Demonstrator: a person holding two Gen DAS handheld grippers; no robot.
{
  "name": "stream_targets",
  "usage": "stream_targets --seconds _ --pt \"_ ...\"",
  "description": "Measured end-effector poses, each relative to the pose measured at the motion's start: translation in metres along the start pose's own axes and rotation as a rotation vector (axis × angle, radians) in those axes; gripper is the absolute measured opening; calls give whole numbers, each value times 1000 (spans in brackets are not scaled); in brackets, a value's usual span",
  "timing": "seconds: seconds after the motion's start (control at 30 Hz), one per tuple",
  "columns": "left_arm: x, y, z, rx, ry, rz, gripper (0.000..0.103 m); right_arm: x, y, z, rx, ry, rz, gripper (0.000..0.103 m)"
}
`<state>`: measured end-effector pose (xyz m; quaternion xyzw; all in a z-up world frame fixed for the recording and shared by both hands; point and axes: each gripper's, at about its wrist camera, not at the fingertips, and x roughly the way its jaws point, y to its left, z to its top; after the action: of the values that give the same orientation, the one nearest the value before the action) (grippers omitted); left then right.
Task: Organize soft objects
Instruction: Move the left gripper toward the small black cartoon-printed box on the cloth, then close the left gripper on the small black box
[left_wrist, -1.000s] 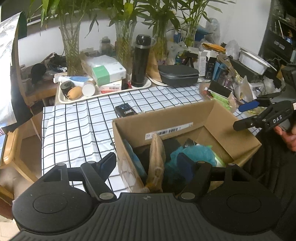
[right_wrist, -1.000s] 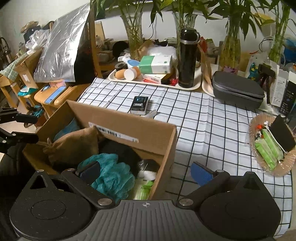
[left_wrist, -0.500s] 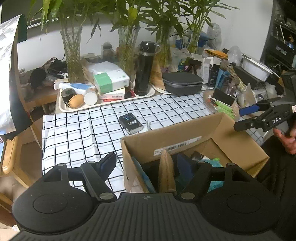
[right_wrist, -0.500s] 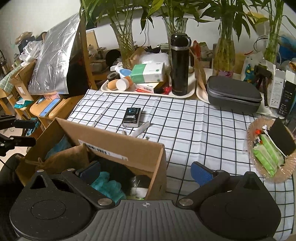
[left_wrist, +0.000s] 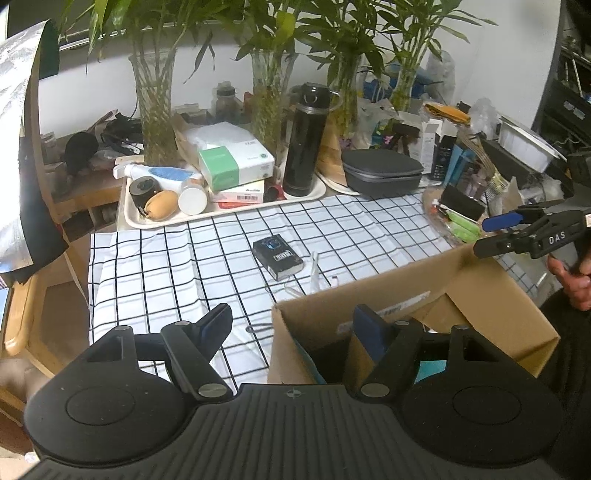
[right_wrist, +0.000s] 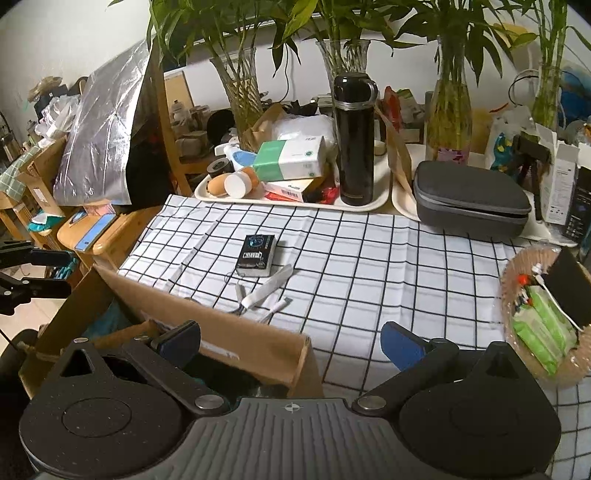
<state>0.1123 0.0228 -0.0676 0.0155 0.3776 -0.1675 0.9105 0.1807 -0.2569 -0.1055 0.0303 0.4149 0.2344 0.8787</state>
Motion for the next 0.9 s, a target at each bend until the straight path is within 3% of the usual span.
stream_targets --seconds 0.7,0.9 --pt "51 36 24 -13 -34 -21 72 65 -42 33 -32 8 66 101" --pt "71 52 29 -19 -28 -57 72 89 -63 35 57 22 94 99"
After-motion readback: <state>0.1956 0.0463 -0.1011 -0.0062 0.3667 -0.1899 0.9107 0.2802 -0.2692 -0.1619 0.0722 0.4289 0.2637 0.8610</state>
